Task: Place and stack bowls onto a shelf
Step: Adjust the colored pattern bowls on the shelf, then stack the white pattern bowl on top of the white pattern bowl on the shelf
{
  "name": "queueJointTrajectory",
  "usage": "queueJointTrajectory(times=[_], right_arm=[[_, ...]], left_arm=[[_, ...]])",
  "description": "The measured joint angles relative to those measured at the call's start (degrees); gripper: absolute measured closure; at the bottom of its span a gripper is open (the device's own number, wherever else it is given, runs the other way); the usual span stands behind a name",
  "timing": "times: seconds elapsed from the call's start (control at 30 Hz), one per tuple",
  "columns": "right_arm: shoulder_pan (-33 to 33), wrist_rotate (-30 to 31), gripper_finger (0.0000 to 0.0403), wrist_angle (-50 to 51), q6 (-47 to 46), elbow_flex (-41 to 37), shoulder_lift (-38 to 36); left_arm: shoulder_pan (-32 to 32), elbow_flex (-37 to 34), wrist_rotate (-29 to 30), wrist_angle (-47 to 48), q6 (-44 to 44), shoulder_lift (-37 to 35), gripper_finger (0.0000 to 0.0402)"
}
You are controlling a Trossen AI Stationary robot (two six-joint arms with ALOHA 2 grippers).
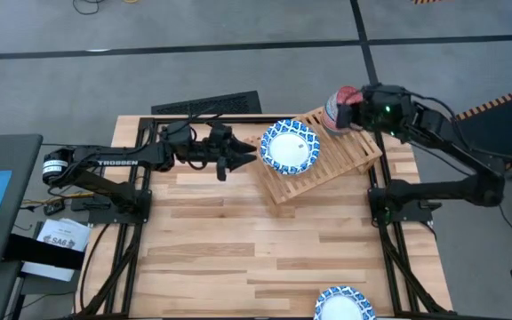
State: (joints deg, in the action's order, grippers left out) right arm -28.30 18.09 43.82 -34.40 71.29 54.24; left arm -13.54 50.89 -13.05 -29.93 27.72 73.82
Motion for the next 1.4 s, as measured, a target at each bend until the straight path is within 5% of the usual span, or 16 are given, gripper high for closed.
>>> queueJointTrajectory(times=[0.4, 1.07, 1.4], right_arm=[[-12.26, -1.49, 0.0386, -3.5, 8.01, 2.79, 7.85], [-12.99, -4.96, 0.0385, -3.84, 7.88, 2.77, 9.77], [-12.99, -6.21, 0.0385, -3.03, 7.88, 2.77, 4.3]], left_arm=[[-2.07, 0.85, -6.84, -6.89, 3.55, -0.04, 0.0231], [-2.05, 1.08, -7.22, -6.89, 3.39, -0.04, 0.0231], [-2.71, 1.08, -8.62, -6.67, 3.37, -0.33, 0.0231]])
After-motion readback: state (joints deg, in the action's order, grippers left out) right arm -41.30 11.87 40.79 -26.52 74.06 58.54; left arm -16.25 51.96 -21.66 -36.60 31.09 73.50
